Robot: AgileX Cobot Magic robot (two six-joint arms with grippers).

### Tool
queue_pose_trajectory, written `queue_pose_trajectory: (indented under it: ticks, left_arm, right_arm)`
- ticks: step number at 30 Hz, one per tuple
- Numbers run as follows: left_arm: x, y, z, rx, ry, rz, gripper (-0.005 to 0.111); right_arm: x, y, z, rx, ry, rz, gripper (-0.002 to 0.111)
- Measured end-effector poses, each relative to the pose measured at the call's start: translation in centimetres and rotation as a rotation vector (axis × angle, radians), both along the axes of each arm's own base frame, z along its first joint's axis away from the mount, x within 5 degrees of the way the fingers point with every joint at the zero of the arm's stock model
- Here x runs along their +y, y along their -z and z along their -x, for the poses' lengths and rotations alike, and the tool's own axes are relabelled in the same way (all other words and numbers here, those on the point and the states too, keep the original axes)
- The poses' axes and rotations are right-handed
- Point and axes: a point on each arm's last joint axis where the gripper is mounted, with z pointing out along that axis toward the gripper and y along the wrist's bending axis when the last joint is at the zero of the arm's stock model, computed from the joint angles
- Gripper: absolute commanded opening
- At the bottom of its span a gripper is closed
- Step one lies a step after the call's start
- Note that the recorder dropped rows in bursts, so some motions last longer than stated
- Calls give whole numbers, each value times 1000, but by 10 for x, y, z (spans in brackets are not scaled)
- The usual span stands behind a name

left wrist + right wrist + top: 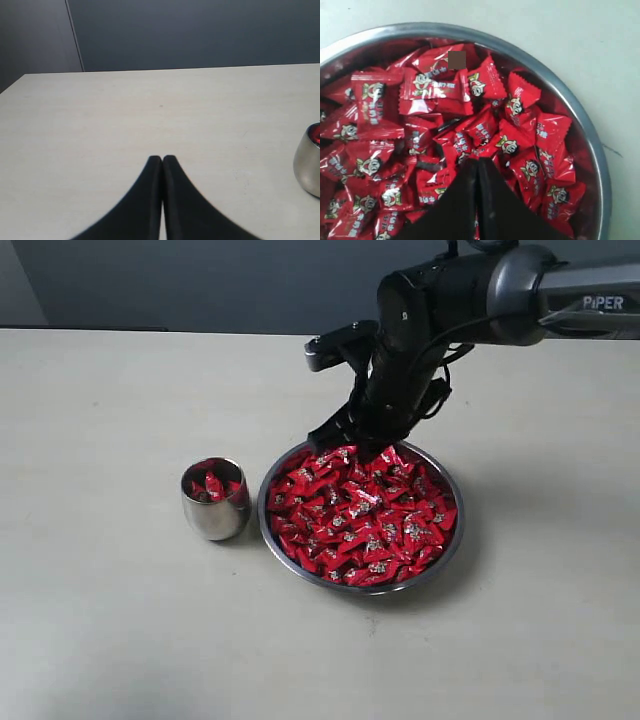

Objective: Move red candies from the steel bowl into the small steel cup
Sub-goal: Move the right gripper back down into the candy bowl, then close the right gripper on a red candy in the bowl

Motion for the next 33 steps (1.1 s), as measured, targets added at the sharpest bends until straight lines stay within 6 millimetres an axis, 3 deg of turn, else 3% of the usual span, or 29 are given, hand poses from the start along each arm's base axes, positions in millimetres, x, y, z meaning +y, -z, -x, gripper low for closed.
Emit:
queue_pose_trajectory:
  ticks: [4, 12, 33]
  left_arm:
    - [0, 0, 0, 0, 0, 0, 0]
    - [0, 0, 0, 0, 0, 0, 0]
    - [0, 0, 0, 0, 0, 0, 0]
  right_arm:
    - [2, 3, -4, 27, 3, 32, 0]
    - [2, 14, -4, 75, 11, 72, 38]
    - [14, 32, -19, 77, 120, 45, 36]
